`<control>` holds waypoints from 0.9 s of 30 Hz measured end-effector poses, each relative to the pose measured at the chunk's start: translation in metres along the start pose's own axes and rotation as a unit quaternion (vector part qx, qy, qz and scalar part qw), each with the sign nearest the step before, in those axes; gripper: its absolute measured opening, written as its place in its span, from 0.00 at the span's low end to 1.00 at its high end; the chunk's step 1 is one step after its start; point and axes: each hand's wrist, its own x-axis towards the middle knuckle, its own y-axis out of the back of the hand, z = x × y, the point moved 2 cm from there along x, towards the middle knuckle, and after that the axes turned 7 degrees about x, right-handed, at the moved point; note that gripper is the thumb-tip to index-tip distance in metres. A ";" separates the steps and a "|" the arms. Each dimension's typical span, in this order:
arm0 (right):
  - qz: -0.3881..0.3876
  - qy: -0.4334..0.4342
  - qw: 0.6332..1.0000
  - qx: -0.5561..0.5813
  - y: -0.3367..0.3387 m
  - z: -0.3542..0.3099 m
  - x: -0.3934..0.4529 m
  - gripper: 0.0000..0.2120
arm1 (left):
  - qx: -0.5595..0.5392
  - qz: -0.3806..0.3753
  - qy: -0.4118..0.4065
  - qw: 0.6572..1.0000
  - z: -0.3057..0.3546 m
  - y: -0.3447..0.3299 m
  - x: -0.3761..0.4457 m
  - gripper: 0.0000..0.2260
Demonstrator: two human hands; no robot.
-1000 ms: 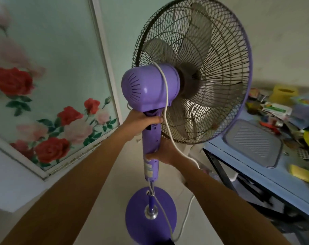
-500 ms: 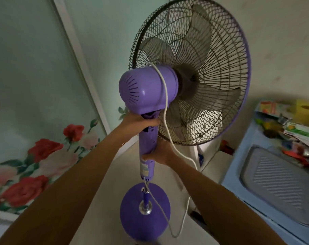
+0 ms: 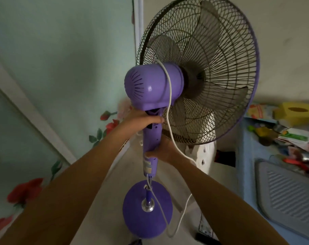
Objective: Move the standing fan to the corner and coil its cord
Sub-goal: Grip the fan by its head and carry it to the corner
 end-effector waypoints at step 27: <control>0.270 -0.148 0.949 0.062 0.152 0.038 0.331 0.39 | -0.006 -0.253 -0.030 0.967 -0.011 -0.082 0.433 0.18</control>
